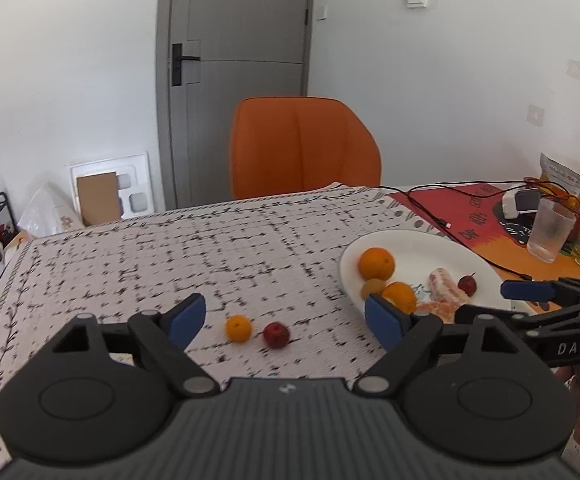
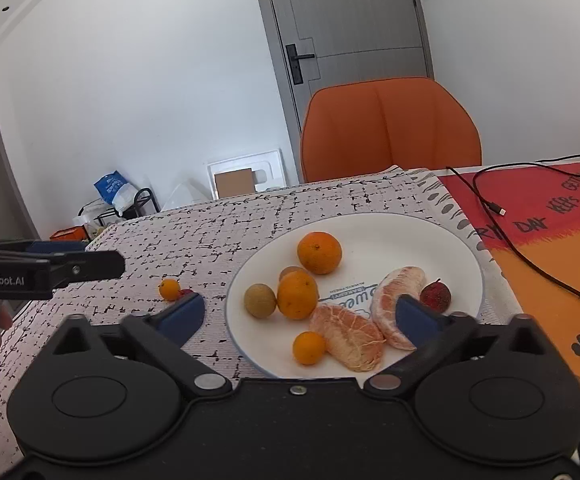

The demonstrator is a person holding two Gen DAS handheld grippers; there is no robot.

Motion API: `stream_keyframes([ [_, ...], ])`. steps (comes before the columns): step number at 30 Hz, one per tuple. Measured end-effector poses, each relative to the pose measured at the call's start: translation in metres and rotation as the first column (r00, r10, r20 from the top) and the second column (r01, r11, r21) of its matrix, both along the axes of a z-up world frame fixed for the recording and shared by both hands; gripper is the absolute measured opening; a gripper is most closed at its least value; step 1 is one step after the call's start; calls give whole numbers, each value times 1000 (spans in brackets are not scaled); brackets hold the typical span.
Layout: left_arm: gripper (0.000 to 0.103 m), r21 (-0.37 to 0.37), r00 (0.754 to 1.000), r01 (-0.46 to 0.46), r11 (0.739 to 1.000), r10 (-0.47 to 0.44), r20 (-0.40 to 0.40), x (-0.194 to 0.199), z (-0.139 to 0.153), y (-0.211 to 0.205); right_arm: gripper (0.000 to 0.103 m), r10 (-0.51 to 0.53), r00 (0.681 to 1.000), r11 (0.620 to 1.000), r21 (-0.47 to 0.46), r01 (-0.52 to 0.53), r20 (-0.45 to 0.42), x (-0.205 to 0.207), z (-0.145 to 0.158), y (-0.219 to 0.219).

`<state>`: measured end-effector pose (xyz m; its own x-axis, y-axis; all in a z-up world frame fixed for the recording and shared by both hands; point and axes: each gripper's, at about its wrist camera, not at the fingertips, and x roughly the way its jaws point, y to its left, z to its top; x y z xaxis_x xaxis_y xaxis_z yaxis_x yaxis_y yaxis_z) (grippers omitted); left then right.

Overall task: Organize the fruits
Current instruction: 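Withdraw both tools from the bowl toward the remaining fruit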

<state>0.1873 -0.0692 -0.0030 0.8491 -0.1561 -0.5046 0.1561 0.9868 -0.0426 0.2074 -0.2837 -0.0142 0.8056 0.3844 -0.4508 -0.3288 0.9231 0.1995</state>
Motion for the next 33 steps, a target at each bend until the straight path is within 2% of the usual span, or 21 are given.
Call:
stream_keyframes([
  [7, 93, 15, 999, -43, 999, 44, -5, -11, -5, 22, 103, -6, 1000, 1000, -12, 6, -26, -4, -2, 9],
  [24, 93, -4, 994, -105, 994, 105, -18, -29, -16, 61, 103, 33, 998, 999, -29, -34, -55, -11, -6, 40],
  [33, 93, -16, 992, -125, 992, 124, -25, -34, -19, 75, 103, 85, 995, 995, -40, -87, -46, -14, -4, 64],
])
